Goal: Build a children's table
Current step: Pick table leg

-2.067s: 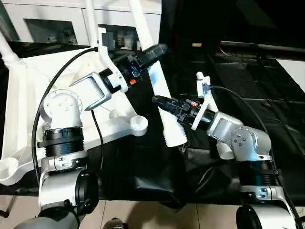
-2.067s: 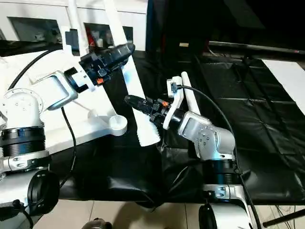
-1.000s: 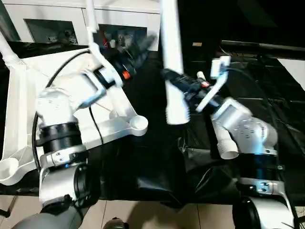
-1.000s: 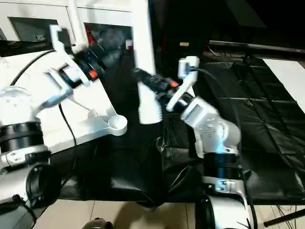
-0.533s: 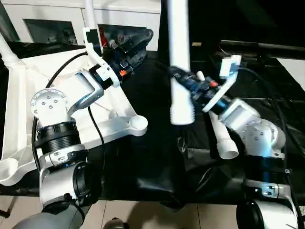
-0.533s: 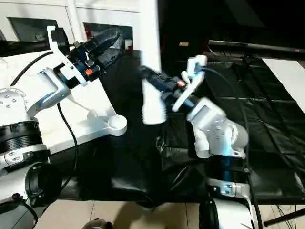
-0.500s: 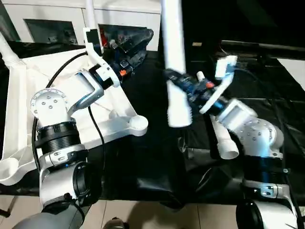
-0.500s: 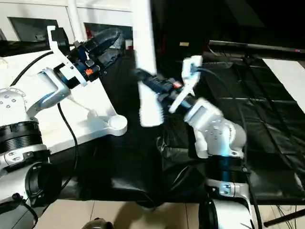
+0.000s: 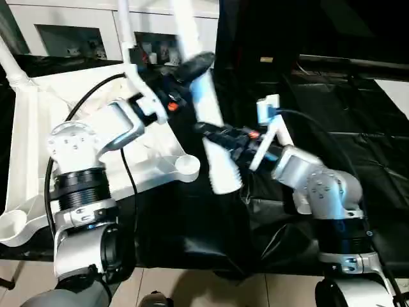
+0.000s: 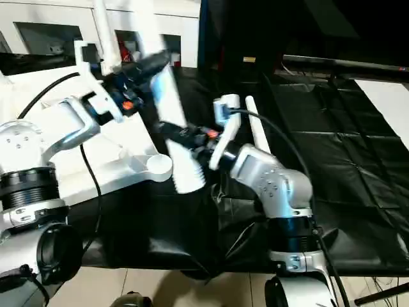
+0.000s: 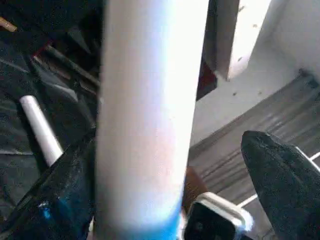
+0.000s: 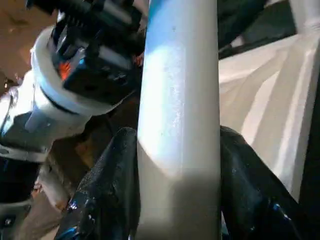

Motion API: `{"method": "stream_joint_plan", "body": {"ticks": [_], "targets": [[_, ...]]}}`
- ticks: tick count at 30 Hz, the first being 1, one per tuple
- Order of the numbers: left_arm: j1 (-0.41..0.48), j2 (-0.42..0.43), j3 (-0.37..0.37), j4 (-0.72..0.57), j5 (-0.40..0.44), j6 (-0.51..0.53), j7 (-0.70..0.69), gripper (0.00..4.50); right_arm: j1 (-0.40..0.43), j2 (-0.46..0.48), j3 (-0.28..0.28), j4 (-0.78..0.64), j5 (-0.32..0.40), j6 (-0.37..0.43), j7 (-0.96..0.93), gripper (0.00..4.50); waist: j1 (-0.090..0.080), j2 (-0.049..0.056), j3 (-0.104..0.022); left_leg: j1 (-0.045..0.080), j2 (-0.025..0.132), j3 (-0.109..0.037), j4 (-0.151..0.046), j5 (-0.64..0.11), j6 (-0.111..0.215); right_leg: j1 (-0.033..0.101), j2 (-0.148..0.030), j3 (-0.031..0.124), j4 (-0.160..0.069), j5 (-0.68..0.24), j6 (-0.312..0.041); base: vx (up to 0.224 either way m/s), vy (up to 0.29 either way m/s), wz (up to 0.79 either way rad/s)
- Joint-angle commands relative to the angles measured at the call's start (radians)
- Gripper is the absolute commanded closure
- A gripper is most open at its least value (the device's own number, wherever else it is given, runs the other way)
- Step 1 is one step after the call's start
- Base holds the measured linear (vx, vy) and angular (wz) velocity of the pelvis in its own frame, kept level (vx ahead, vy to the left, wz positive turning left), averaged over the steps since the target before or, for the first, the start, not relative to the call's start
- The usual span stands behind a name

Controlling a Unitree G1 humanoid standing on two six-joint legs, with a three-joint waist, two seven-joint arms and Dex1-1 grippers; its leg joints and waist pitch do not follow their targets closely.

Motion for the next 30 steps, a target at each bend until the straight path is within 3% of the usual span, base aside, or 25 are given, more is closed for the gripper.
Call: {"method": "stream_joint_plan", "body": {"ticks": [1, 4, 11, 15, 17, 21, 23, 30], "targets": [[0.015, 0.013, -0.04, -0.026, 0.026, -0.006, -0.017, 0.35, 0.01, -0.009, 0.013, -0.023, -0.017, 0.004, 0.005, 2.7, 0.0, 0.012, -0.081, 0.021, 0.054, -0.021, -0.064, -0.068, -0.026, 0.057, -0.104, 0.061, -0.071, 0.022, -0.167, 0.0, 0.0, 0.0], [0.019, 0.018, -0.048, -0.029, 0.037, -0.008, -0.019, 0.39, 0.011, -0.008, 0.015, -0.022, -0.018, 0.002, 0.006, 2.7, -0.001, 0.014, -0.081, 0.022, 0.054, -0.021, -0.064, -0.068, -0.03, 0.056, -0.103, 0.06, -0.071, 0.023, -0.165, 0.0, 0.0, 0.0], [0.015, 0.032, -0.047, -0.012, 0.045, -0.025, -0.026, 1.16, 0.006, -0.015, 0.016, -0.017, -0.012, -0.007, -0.002, 2.7, 0.0, 0.014, -0.082, 0.021, 0.052, -0.021, -0.063, -0.072, -0.031, 0.057, -0.103, 0.06, -0.07, 0.029, -0.171, 0.0, 0.0, 0.0], [0.018, 0.036, -0.05, -0.015, 0.041, -0.028, -0.031, 1.31, 0.004, -0.014, 0.012, -0.015, -0.016, -0.009, -0.001, 2.7, -0.001, 0.016, -0.082, 0.021, 0.053, -0.022, -0.063, -0.07, -0.032, 0.057, -0.102, 0.06, -0.069, 0.037, -0.173, 0.0, 0.0, 0.0], [0.021, 0.036, -0.047, -0.018, 0.039, -0.03, -0.033, 1.61, 0.003, -0.016, 0.008, -0.013, -0.015, -0.011, -0.003, 2.7, -0.001, 0.017, -0.082, 0.022, 0.053, -0.022, -0.063, -0.069, -0.031, 0.056, -0.102, 0.059, -0.068, 0.047, -0.178, 0.0, 0.0, 0.0], [0.022, 0.036, -0.046, -0.018, 0.038, -0.031, -0.034, 1.67, 0.002, -0.018, 0.003, -0.012, -0.013, -0.013, -0.004, 2.7, -0.001, 0.016, -0.082, 0.022, 0.053, -0.022, -0.063, -0.076, -0.032, 0.057, -0.102, 0.059, -0.069, 0.036, -0.177, 0.0, 0.0, 0.0], [0.022, 0.038, -0.047, -0.013, 0.044, -0.037, -0.034, 2.02, -0.001, -0.02, 0.0, -0.008, -0.012, -0.015, -0.003, 2.7, -0.001, 0.016, -0.083, 0.022, 0.053, -0.022, -0.062, -0.069, -0.031, 0.057, -0.101, 0.06, -0.067, 0.049, -0.18, 0.0, 0.0, 0.0], [0.023, 0.041, -0.052, -0.011, 0.053, -0.044, -0.037, 2.51, -0.007, -0.022, -0.003, 0.0, -0.015, -0.021, -0.004, 2.7, -0.001, 0.016, -0.083, 0.022, 0.053, -0.022, -0.062, -0.067, -0.029, 0.057, -0.101, 0.059, -0.066, 0.054, -0.18, 0.0, 0.0, 0.0]]}}
